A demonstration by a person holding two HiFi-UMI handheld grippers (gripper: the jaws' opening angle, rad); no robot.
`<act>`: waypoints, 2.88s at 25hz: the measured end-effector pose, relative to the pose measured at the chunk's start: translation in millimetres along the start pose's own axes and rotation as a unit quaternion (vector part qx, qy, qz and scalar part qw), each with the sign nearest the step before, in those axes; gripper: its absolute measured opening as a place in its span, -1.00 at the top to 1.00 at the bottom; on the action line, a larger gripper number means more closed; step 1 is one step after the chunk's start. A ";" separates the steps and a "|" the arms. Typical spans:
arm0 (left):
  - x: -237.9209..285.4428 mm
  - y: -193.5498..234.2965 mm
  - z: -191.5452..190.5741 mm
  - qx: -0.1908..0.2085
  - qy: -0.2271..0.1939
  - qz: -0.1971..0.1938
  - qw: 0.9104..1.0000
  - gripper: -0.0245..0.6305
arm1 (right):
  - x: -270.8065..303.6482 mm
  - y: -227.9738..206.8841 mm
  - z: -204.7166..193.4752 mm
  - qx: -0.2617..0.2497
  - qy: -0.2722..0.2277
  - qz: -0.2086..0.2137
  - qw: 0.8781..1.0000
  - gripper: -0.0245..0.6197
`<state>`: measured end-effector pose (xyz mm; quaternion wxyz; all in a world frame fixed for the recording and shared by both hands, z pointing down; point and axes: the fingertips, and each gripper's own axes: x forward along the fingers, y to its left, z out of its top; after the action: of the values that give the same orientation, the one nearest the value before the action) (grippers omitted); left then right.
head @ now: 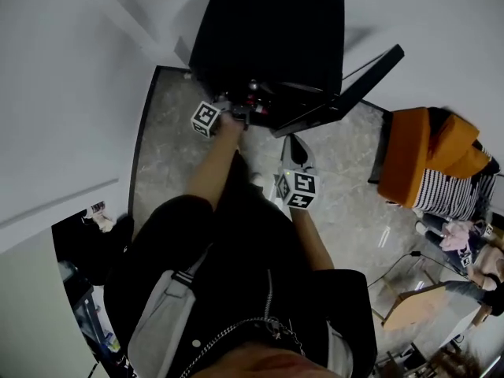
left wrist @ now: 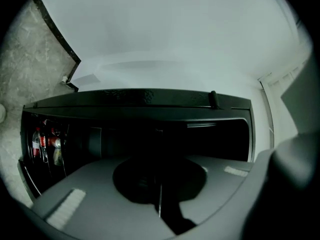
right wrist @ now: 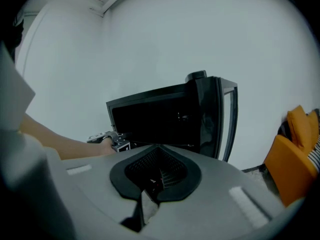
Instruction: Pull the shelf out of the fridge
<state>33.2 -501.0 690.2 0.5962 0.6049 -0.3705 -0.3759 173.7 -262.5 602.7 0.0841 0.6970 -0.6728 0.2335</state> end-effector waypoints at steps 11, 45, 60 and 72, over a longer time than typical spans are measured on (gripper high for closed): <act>-24.5 0.4 -1.9 -0.005 0.016 0.010 1.000 0.86 | 49.7 -40.4 -25.6 0.202 0.023 -0.002 0.979 0.89; -83.6 -5.8 -8.6 -0.031 0.079 0.007 0.996 0.86 | 110.5 -68.0 -26.7 0.493 -0.037 0.148 0.856 0.63; -98.1 -7.9 -6.1 -0.032 0.077 0.003 0.997 0.85 | 99.2 -66.1 -39.1 0.515 -0.022 0.174 0.839 0.80; -119.5 -16.3 -12.1 -0.042 0.075 -0.010 0.996 0.85 | 76.5 -61.1 -37.0 0.514 -0.033 0.215 0.829 0.82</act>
<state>-8.8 -388.2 675.5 0.6432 0.6095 -0.3030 -0.3505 224.4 -310.4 680.7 -0.3616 0.4843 -0.5907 0.5346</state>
